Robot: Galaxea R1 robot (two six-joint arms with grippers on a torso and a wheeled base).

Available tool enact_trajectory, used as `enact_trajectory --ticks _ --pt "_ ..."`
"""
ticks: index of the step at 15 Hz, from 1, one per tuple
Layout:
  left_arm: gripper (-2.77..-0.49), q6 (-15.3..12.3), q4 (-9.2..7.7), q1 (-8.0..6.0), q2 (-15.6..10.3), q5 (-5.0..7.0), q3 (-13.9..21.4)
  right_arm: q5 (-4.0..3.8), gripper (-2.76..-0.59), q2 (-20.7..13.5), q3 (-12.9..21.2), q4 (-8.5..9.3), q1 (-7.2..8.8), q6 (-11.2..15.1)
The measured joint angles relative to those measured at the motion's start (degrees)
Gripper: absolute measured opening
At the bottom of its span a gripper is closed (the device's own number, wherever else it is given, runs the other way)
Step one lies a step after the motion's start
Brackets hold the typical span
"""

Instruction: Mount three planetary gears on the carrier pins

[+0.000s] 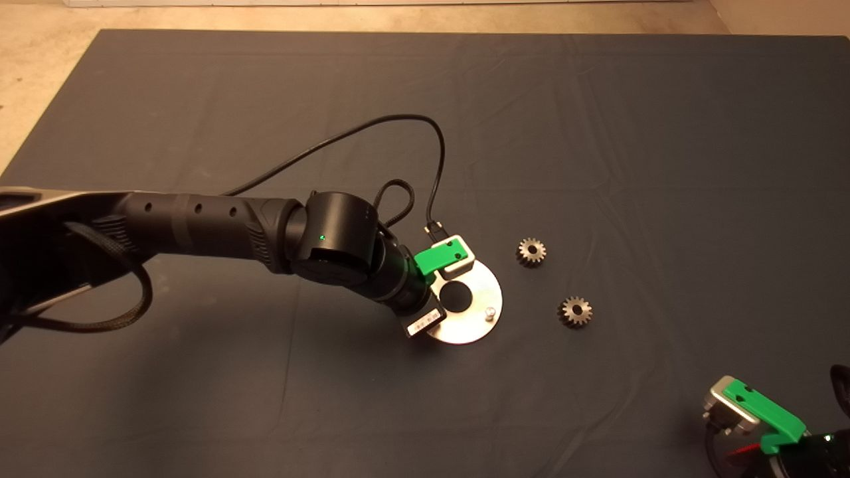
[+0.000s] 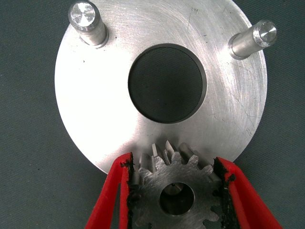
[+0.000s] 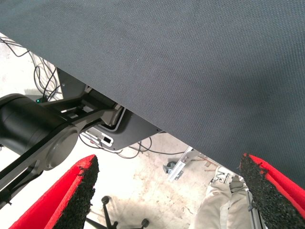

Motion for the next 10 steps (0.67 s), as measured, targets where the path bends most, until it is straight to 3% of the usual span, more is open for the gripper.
enact_trajectory --ticks 10 --pt "-2.06 0.4 -0.82 -0.02 -0.3 -1.77 0.0 -0.06 -1.16 0.0 -0.1 0.00 0.16 0.0"
